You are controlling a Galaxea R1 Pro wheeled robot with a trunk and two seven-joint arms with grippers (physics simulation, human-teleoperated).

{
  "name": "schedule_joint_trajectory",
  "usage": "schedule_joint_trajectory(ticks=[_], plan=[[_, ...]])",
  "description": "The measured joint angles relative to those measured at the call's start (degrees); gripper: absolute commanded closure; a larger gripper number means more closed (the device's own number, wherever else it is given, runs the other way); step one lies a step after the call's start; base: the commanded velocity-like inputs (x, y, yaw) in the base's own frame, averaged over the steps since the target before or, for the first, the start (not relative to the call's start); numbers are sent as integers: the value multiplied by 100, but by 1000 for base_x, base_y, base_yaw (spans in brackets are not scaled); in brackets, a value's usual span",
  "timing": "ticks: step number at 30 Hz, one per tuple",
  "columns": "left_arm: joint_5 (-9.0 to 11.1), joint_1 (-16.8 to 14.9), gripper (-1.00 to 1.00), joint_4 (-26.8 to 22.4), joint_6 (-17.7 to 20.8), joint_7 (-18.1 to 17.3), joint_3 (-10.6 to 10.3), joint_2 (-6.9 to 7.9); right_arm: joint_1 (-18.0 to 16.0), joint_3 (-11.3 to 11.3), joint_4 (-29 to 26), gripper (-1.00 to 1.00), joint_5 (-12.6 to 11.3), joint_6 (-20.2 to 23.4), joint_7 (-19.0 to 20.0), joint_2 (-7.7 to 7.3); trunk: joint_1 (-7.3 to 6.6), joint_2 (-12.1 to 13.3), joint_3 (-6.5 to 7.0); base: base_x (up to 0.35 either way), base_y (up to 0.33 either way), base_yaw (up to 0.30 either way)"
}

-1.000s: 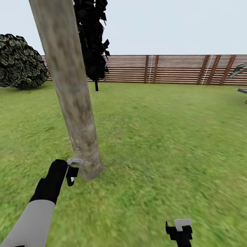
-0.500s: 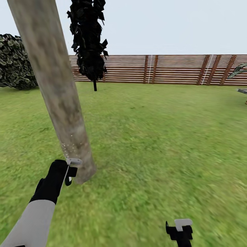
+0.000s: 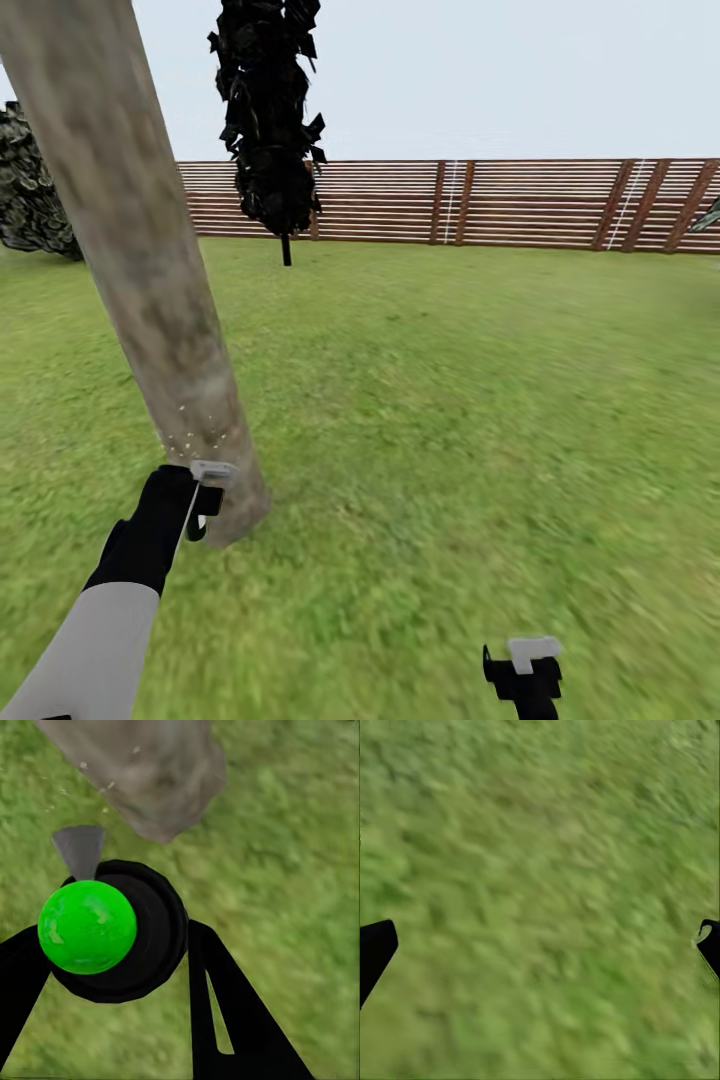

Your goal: In the garden, pick up the pesticide atomizer on the floor and spray pesticide onto both trees until each tree trunk is fully covered.

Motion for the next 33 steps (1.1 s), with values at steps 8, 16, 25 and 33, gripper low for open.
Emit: schedule_joint_trajectory(ticks=[8,16,25,33], plan=[[74,0,100,5,-25,585,-19,-27,0,0,0,-100,0,0,1,5,0,0,0,168,-231,276],[69,0,100,3,-29,610,-5,-56,0,0,2,-100,3,0,-4,-3,0,0,0,164,-233,152],[69,0,100,9,-31,618,-10,-64,0,1,9,-100,9,0,-8,-36,0,0,0,110,-258,1],[22,115,100,1228,-1105,634,672,16,0,0,9,-100,8,0,-8,-21,0,0,-1,43,-272,124]])
